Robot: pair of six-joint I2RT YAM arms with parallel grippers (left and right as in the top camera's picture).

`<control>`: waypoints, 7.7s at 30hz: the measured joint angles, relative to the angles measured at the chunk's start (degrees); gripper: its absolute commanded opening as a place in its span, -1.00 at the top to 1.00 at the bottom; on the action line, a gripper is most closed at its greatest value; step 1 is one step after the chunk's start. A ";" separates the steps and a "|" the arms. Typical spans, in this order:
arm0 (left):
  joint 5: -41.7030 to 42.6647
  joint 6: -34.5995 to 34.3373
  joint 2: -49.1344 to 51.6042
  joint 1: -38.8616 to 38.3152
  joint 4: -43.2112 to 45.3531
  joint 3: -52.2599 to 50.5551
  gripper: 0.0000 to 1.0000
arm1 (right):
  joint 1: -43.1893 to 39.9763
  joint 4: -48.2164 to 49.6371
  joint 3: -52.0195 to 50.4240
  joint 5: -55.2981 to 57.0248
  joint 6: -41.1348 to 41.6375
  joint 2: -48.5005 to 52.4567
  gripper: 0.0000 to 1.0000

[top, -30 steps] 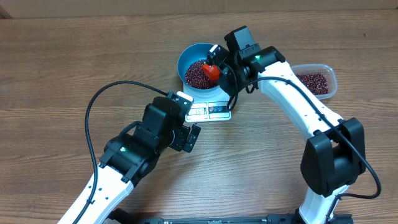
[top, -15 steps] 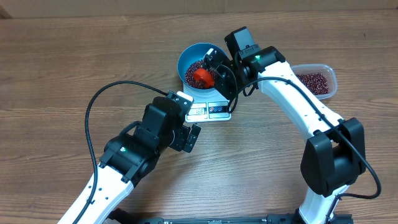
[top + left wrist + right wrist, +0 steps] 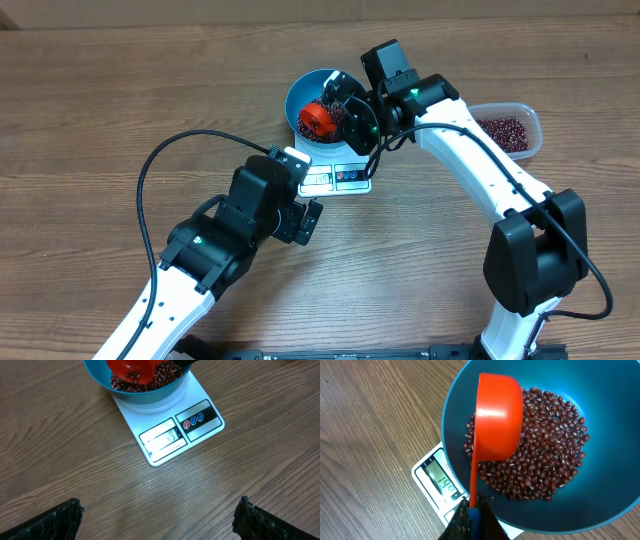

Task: Scoop item into bowl and weigh 150g on scale
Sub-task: 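Tilt the red cup into the blue bowl to pour beans, then move the red cup with the right gripper back into the tub, then lower the red cup into the bean tub and set it down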

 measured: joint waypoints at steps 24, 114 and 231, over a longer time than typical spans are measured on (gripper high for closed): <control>0.00 -0.02 0.00 0.00 0.00 0.00 -0.99 | -6.10 -5.68 3.39 -6.34 6.84 0.09 0.93; 0.00 0.00 0.00 0.00 0.02 0.00 -0.99 | -42.47 -31.28 12.37 5.51 13.03 -6.23 0.93; 0.00 -0.02 0.00 0.00 0.02 0.00 -0.99 | -35.26 -25.66 -6.75 9.84 11.26 -26.47 -1.00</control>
